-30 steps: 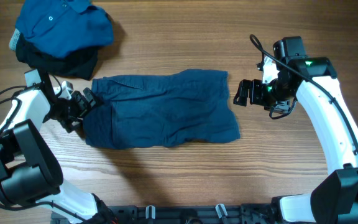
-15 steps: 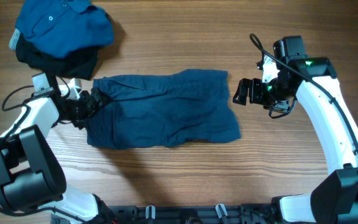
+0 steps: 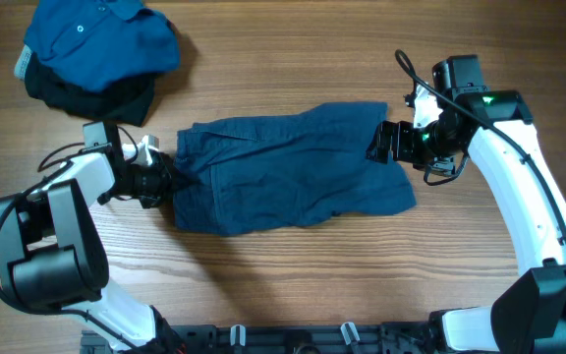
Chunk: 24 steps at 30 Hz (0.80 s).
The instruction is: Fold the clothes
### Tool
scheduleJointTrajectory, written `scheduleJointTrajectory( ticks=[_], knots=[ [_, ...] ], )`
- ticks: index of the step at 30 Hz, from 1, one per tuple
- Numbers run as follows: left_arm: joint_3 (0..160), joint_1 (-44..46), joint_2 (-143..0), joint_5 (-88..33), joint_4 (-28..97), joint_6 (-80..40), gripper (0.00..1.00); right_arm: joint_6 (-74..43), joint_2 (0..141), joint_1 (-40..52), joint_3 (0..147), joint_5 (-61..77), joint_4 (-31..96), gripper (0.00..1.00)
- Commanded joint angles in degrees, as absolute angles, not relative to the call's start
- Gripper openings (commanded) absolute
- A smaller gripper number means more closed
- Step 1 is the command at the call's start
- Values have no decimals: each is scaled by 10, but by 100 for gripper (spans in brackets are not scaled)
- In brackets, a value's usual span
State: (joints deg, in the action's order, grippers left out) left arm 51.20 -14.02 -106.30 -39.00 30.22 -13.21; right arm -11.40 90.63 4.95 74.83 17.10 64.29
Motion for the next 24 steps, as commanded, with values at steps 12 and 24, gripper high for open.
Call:
scheduleJointTrajectory(
  ticks=[12, 24],
  knots=[
    [650, -184, -1087, -293, 451, -142, 4, -91, 894, 51, 756, 166, 655, 100],
    [913, -189, -1086, -74, 717, -200, 4, -107, 894, 51, 756, 163, 653, 100]
  ],
)
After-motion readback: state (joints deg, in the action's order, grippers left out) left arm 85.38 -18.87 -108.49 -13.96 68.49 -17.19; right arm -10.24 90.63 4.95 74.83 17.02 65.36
